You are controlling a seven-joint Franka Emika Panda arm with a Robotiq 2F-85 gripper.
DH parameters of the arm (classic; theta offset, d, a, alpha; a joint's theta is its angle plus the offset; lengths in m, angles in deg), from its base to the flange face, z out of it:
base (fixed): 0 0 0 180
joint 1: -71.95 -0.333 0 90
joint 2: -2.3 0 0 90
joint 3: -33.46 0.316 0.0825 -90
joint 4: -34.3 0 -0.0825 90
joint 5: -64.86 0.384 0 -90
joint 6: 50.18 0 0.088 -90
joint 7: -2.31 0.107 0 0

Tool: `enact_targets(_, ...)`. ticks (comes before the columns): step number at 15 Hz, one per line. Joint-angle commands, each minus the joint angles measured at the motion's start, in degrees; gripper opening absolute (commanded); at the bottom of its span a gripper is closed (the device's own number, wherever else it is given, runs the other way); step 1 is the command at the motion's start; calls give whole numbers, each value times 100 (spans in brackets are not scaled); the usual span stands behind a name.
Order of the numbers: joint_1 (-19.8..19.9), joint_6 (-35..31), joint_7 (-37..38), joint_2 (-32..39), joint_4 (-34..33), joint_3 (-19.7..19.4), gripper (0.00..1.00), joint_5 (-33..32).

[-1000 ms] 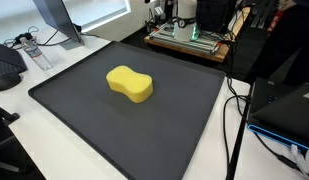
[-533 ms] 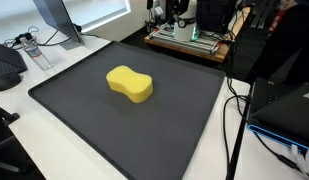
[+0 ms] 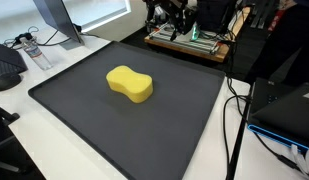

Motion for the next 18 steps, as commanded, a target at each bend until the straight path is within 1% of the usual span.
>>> enact_targets(1,-154,8,-28,-8,-18,-177,100,43)
enact_targets(4,-152,-21,-16,-53,-7,-209,100,-13)
enact_targets(7,-287,226,-15,435,-455,-262,100,-141)
enact_targets(12,-673,805,244,1405,-1347,-484,100,-236)
enact_targets(18,-1209,1484,612,2715,-2715,-903,100,-364)
